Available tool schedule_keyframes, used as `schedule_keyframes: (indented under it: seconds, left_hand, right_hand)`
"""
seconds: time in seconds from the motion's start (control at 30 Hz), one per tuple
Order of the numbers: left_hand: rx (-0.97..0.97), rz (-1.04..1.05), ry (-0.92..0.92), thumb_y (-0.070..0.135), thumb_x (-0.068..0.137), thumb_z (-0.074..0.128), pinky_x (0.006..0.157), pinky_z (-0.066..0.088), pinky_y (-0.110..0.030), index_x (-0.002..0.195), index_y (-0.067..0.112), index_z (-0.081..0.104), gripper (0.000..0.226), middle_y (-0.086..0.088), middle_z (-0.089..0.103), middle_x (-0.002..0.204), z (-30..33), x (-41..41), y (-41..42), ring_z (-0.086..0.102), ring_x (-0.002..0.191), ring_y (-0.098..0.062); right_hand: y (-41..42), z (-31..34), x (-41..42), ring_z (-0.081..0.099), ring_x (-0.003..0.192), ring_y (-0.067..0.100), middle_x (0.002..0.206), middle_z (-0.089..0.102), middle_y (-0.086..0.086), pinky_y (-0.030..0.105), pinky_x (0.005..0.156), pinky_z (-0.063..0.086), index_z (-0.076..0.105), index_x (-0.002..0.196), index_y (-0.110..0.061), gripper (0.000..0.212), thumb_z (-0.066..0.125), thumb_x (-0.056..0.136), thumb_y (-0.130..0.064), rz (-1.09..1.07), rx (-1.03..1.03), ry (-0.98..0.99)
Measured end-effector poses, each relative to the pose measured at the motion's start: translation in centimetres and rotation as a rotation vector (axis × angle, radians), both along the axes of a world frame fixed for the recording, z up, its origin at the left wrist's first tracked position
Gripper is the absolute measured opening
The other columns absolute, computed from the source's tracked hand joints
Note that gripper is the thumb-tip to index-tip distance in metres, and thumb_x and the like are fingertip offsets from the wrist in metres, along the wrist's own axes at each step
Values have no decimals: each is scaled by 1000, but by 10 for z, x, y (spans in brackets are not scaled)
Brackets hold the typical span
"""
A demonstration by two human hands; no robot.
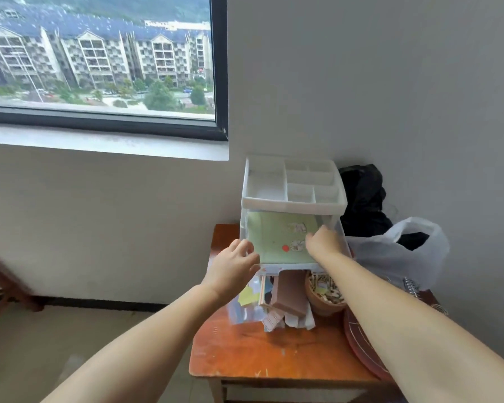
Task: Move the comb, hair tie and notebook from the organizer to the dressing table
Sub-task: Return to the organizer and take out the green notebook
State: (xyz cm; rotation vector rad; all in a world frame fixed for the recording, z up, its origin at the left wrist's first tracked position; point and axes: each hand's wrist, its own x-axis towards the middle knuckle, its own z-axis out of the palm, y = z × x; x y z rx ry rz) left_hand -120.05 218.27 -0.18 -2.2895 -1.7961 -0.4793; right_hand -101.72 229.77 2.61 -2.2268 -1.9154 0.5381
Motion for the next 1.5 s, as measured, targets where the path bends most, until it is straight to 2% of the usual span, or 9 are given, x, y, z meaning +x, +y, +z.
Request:
schedule_keyframes:
  seconds: [0.2,0.33,0.43,0.57,0.7,1.0,1.13,1.3,1.5]
  left_hand:
    - [6,-28,-23,25,76,62,40,47,-23,67,16,62,13,-3,62,76,1,-4,0,57,63,-21]
    - [3,-11,-57,28,79,46,45,50,-26,67,13,61,24,-4,62,76,5,-6,0,57,62,-24]
    - [8,-3,-112,25,79,50,47,51,-30,74,10,59,18,-7,62,80,11,-7,2,57,64,-26]
    - [1,5,-216,20,82,66,58,50,-31,84,6,57,17,-12,59,95,13,-9,5,56,80,-28]
    - [-34,39,-311,23,90,56,70,49,-31,101,6,55,20,-9,55,112,15,-12,9,51,98,-25]
    - [48,123,-197,26,71,76,78,53,-42,123,21,37,64,-13,47,121,23,-22,53,56,102,-36]
    - [-10,260,-140,32,84,60,103,30,-43,125,23,37,47,-5,23,140,32,-26,86,23,130,-29]
    - [-55,279,-105,30,86,58,106,27,-43,121,14,49,39,-13,34,141,38,-30,101,27,133,-34]
    - [46,299,-313,38,84,46,108,30,-47,139,23,27,60,-7,33,139,17,-25,80,27,125,-25]
  right_hand:
    - [12,1,3,56,71,24,97,59,12,30,61,46,49,125,-1,49,49,92,-37,-103,-112,260]
    - [15,7,7,54,115,35,131,55,18,38,95,45,43,135,2,61,51,91,-39,-140,-118,594]
    - [10,11,20,52,119,35,134,54,18,36,88,42,44,134,2,59,49,91,-39,-181,-138,724]
    - [-17,24,56,65,82,26,97,66,13,32,67,50,57,116,2,40,46,96,-31,-160,-108,925]
    - [-53,32,94,71,72,10,99,70,7,22,58,57,60,109,-12,26,43,97,-26,4,-200,1116]
    - [-23,25,76,70,85,19,101,71,10,29,75,58,58,115,-5,28,45,96,-22,240,-354,1085]
    - [5,29,64,68,81,14,99,69,8,23,70,57,57,116,-5,29,43,97,-21,257,-355,1073]
    - [28,29,64,67,85,17,102,68,9,30,77,55,51,124,0,36,43,97,-22,257,-377,1069]
    - [36,45,56,69,88,17,108,67,10,32,76,58,59,111,-11,24,42,97,-21,247,-356,1278]
